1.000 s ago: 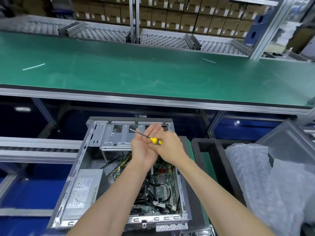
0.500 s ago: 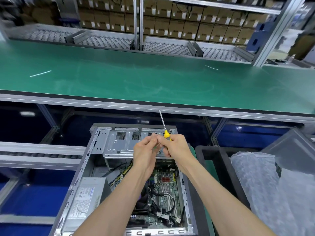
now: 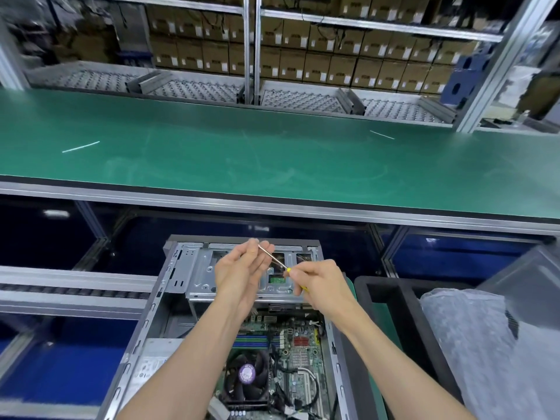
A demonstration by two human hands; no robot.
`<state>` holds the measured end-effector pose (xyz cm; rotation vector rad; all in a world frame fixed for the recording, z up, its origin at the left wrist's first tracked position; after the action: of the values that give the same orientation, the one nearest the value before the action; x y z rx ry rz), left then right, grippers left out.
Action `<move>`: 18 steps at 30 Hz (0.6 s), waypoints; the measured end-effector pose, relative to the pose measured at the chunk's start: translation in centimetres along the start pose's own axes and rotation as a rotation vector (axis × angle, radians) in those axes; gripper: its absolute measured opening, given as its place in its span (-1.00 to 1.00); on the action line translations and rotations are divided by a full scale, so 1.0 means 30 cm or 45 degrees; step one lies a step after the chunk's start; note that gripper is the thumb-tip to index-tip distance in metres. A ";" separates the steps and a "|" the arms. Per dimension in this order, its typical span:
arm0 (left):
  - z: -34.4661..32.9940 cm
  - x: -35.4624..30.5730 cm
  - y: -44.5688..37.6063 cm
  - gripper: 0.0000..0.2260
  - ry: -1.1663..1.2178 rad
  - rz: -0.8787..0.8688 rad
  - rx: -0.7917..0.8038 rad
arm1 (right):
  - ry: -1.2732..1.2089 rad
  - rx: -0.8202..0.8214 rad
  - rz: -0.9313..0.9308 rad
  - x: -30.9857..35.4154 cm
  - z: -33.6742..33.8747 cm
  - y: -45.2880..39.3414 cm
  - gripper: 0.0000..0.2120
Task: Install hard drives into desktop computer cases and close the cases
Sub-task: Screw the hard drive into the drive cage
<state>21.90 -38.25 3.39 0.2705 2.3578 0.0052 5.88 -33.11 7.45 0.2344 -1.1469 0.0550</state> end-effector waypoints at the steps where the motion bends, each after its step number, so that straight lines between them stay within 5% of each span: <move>1: 0.003 -0.004 -0.002 -0.78 -0.036 -0.003 0.014 | 0.008 -0.003 -0.009 0.001 0.007 0.000 -0.61; 5: 0.014 -0.030 -0.013 -0.85 -0.305 0.008 0.048 | 0.037 -0.044 -0.015 0.021 0.055 -0.001 -0.88; 12: 0.011 -0.055 -0.021 -0.81 -0.398 -0.021 0.078 | 0.208 -0.085 0.037 0.059 0.084 -0.018 -0.77; 18: 0.015 -0.077 -0.029 -0.83 -0.547 -0.031 0.092 | -0.230 -0.331 0.078 0.033 0.132 0.004 -0.82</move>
<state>23.65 -39.61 4.59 0.2495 1.9362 -0.1371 2.72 -33.90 9.90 -0.0278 -1.3270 -0.0624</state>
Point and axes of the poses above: each hand's wrist, its own y-axis away from the middle knuckle, its own z-axis out of the back of the hand, x = y × z, the point moved 8 cm from there along -y, towards the middle knuckle, and after that the axes turned 13 degrees about x, right-handed, at the moved point
